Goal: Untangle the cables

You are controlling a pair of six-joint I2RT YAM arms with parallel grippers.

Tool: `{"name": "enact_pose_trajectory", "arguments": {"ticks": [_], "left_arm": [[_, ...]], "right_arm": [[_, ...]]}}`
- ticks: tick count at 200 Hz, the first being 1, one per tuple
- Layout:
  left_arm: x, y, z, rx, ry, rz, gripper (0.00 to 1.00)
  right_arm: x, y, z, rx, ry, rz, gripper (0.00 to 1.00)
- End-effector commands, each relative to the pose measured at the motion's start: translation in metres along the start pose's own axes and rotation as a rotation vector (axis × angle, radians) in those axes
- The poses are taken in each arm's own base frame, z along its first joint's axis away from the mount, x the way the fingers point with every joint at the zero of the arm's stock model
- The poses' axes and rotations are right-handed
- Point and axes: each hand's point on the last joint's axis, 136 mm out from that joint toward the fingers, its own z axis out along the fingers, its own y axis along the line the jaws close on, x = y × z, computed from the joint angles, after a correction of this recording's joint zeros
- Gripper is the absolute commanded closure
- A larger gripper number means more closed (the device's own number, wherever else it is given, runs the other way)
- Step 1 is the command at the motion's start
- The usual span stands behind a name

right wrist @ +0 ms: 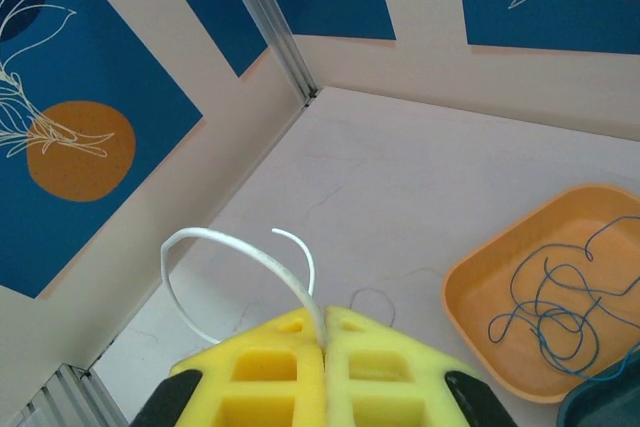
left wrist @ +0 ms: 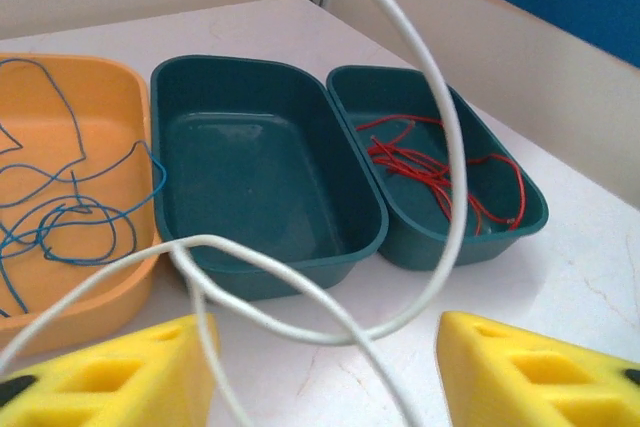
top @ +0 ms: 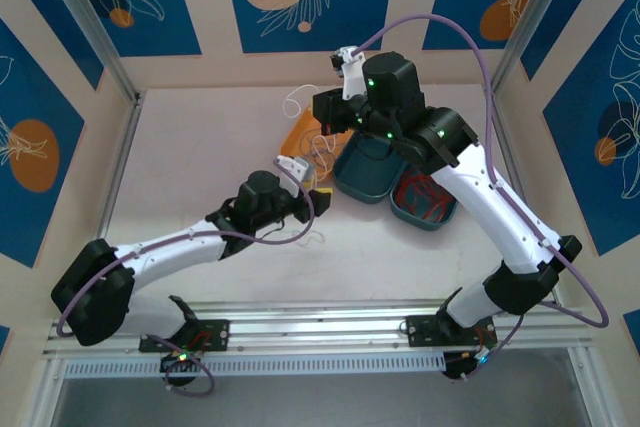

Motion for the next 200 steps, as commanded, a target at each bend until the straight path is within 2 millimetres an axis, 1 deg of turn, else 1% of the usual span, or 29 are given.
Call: {"name": "enact_pose_trajectory", "arguments": {"ticks": [1, 15, 24, 34, 57, 92, 127, 146, 155, 173, 200], "left_arm": [[-0.017, 0.006, -0.002, -0.054, -0.056, -0.002, 0.61], [-0.017, 0.013, -0.005, -0.087, -0.063, -0.015, 0.8], [-0.016, 0.017, -0.008, -0.099, -0.065, -0.021, 0.88], [-0.015, 0.02, -0.011, -0.103, -0.067, -0.028, 0.93], [-0.012, 0.025, -0.02, -0.075, -0.063, -0.04, 1.0], [-0.012, 0.044, -0.038, -0.083, -0.094, -0.11, 1.0], [-0.014, 0.061, -0.056, -0.044, -0.167, -0.226, 1.0], [-0.016, 0.066, -0.064, -0.014, -0.194, -0.267, 1.0], [-0.017, 0.067, -0.067, -0.002, -0.203, -0.282, 0.98], [-0.018, 0.071, -0.07, 0.01, -0.214, -0.305, 0.98], [-0.023, 0.074, -0.074, 0.038, -0.256, -0.358, 0.97]], "right_arm": [[-0.011, 0.006, -0.006, -0.005, -0.033, -0.002, 1.0], [-0.01, 0.004, -0.008, 0.002, -0.034, -0.005, 1.0], [-0.01, 0.002, -0.009, 0.012, -0.037, -0.008, 1.0], [-0.012, 0.0, -0.012, 0.026, -0.047, -0.015, 1.0], [-0.017, -0.013, -0.02, 0.105, -0.078, -0.041, 1.0], [-0.023, -0.036, -0.038, 0.217, -0.129, -0.059, 1.0], [-0.023, -0.071, -0.059, 0.375, -0.164, -0.053, 1.0], [-0.02, -0.09, -0.071, 0.443, -0.175, -0.033, 1.0], [-0.018, -0.098, -0.077, 0.466, -0.179, -0.016, 1.0], [-0.016, -0.109, -0.089, 0.481, -0.2, 0.021, 1.0], [-0.014, -0.118, -0.104, 0.492, -0.223, 0.055, 1.0]]}}
